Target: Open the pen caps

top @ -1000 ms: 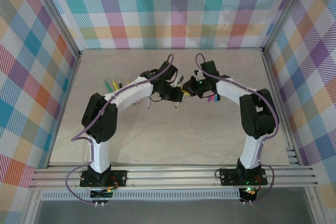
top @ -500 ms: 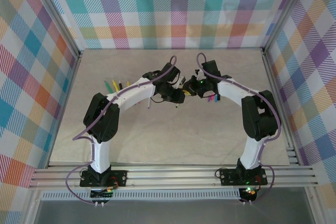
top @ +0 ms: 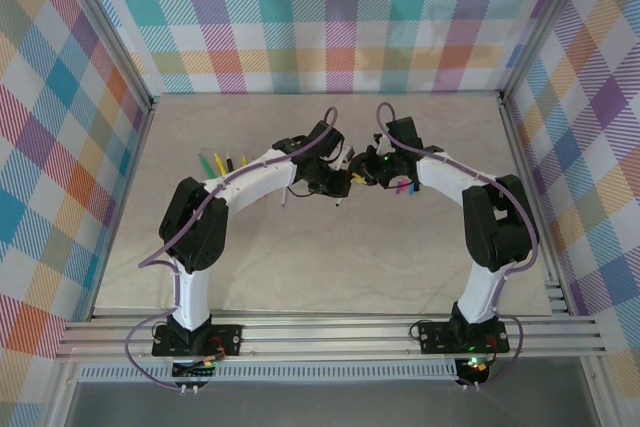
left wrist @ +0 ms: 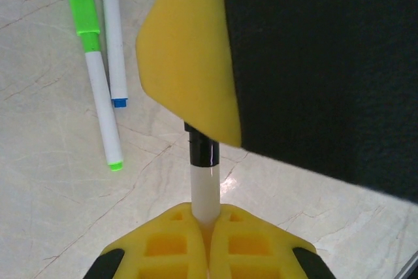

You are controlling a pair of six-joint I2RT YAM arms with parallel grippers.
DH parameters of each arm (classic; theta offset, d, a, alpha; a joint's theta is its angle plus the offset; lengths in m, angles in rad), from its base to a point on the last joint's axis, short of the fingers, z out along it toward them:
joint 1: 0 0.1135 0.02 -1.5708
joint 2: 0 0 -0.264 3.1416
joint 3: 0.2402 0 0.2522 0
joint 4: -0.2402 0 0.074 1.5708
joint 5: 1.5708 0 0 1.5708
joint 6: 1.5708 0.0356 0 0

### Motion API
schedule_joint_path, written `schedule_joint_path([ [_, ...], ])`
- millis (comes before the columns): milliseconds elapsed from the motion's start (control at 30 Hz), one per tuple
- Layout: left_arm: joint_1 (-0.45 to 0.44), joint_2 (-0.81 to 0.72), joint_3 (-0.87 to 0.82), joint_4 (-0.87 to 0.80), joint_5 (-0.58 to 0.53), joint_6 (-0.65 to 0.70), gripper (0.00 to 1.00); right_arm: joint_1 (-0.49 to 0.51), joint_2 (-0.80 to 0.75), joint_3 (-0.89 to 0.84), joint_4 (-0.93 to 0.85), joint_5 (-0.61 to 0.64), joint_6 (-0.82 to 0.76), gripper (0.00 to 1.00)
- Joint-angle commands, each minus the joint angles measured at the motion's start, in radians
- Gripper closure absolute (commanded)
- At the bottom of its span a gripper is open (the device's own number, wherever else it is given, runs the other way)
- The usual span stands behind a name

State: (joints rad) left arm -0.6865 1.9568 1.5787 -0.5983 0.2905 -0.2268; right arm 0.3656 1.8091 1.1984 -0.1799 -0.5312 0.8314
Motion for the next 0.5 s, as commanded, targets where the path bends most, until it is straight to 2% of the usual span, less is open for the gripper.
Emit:
schedule_joint_path([
  [0, -0.007, -0.028, -0.009, 0.032, -0.018, -0.003, 1.00, 0.018, -0.040, -0.012, 0.003, -0.055, 0.002, 0.77],
  [233, -0.007, -0.021, 0.019, 0.022, -0.022, -0.005, 1.00, 0.027, -0.036, -0.020, 0.004, -0.059, -0.004, 0.76],
  [300, -0.006, -0.021, 0.023, 0.018, -0.018, -0.003, 1.00, 0.027, -0.033, -0.020, 0.002, -0.059, -0.007, 0.83],
  [367, -0.008, -0.021, 0.021, 0.020, -0.013, -0.005, 1.00, 0.027, -0.030, -0.018, -0.003, -0.056, -0.011, 1.00],
  [467, -0.009, -0.032, -0.003, 0.024, 0.011, -0.006, 1.00, 0.024, -0.031, -0.016, -0.006, -0.025, -0.008, 1.00],
])
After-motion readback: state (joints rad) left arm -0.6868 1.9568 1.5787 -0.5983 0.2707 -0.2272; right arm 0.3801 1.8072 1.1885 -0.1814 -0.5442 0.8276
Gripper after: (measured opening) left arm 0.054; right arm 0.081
